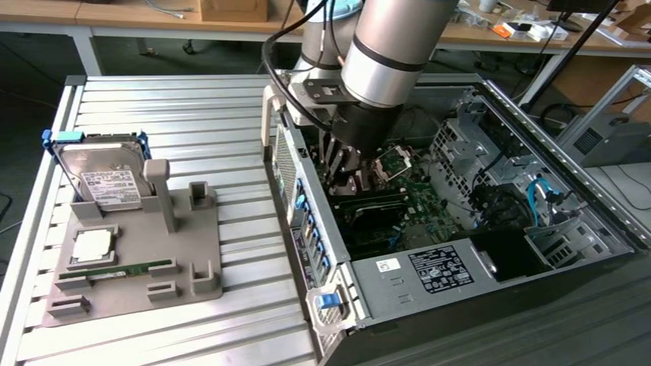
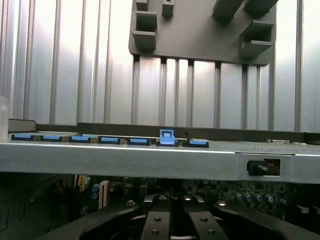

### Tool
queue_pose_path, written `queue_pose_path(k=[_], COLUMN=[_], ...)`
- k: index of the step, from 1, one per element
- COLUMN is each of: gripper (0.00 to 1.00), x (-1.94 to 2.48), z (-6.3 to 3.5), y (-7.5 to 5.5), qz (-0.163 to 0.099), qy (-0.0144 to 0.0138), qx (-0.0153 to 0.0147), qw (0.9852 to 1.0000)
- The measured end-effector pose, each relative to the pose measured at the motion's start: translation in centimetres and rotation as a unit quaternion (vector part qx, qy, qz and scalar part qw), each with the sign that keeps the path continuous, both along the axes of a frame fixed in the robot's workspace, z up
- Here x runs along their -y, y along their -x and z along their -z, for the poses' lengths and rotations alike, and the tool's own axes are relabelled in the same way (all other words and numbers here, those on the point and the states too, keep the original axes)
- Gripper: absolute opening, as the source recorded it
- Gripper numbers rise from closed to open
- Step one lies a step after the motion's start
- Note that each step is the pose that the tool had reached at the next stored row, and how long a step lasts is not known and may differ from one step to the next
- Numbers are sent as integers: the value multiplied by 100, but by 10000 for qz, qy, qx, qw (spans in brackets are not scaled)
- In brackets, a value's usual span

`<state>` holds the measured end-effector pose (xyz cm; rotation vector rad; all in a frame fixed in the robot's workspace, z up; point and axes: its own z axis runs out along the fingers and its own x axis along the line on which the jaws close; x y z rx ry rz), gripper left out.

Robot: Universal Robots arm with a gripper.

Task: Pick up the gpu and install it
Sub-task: 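Press down on the gpu until it lock into place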

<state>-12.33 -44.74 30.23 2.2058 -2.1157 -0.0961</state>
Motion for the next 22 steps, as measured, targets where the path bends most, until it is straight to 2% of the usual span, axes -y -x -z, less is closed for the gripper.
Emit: queue_pose_path(k=[11, 22], gripper=[11, 11], x=[0, 0], z=[0, 28], y=[69, 7], qz=[-1, -17], qy=[0, 0], qx=[1, -17], qw=[10000, 10000])
